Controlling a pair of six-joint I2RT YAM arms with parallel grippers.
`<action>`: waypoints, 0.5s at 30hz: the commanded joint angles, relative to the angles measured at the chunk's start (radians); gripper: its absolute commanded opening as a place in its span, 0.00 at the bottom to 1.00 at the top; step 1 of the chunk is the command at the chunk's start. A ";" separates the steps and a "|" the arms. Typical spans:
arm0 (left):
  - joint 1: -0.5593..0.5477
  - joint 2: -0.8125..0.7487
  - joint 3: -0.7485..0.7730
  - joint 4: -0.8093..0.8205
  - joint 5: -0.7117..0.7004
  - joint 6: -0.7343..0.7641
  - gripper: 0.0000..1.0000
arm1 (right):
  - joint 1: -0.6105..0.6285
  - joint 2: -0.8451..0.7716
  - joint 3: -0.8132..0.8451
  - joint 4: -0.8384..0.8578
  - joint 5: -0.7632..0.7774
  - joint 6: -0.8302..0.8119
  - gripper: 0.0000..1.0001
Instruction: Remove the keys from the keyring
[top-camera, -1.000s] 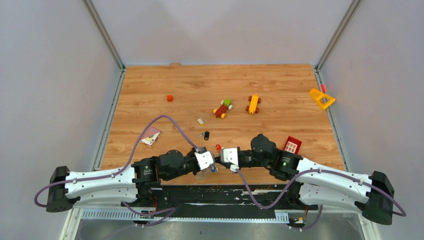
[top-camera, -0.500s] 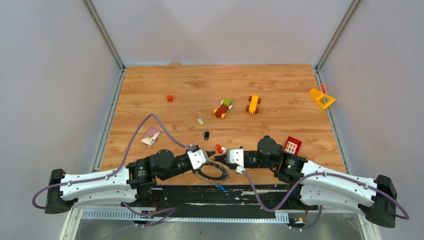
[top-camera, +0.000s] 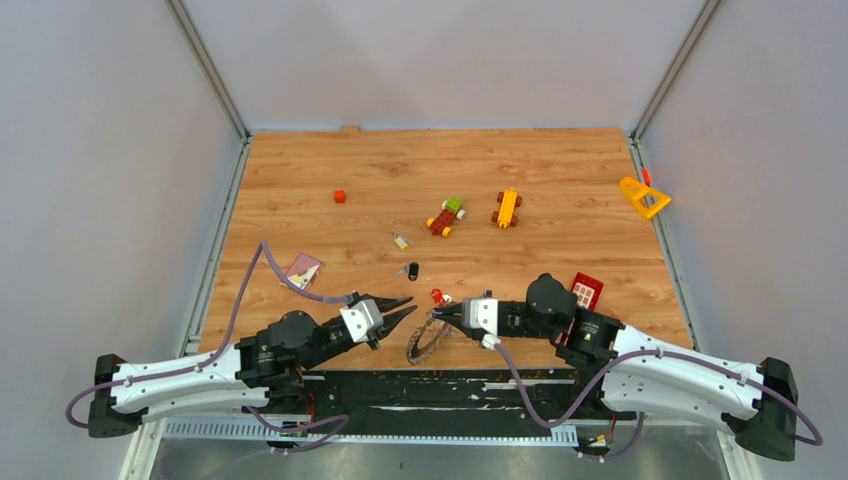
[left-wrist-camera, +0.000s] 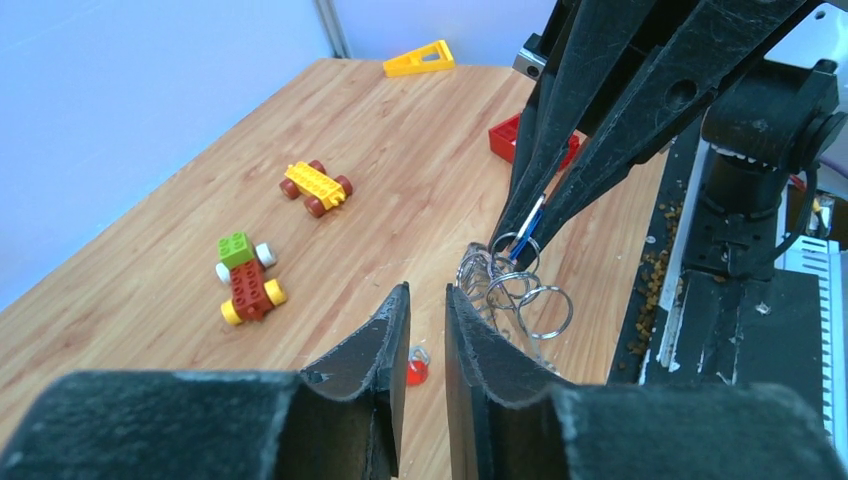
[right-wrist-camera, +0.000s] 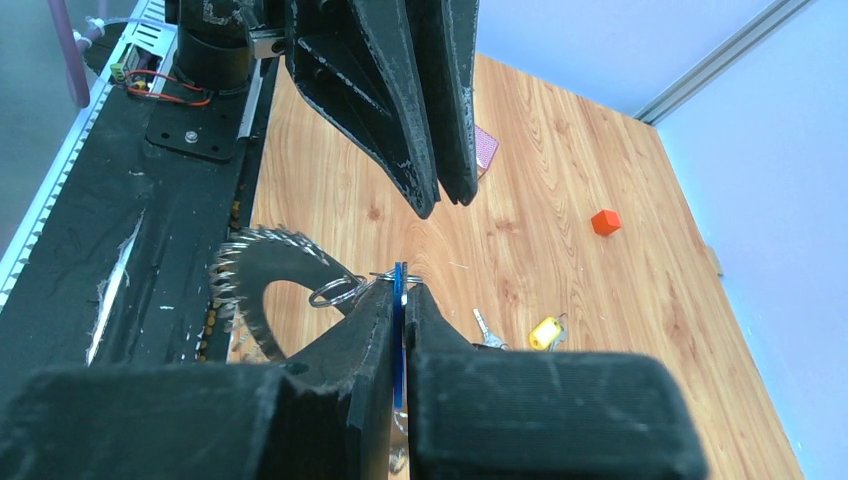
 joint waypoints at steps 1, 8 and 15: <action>-0.004 -0.018 -0.034 0.107 0.026 -0.040 0.27 | 0.005 -0.054 -0.024 0.082 -0.011 -0.023 0.00; -0.004 -0.006 -0.069 0.170 0.089 -0.063 0.30 | 0.003 -0.115 -0.054 0.099 -0.044 -0.057 0.00; -0.004 0.052 -0.092 0.270 0.148 -0.097 0.32 | 0.004 -0.131 -0.057 0.102 -0.070 -0.062 0.00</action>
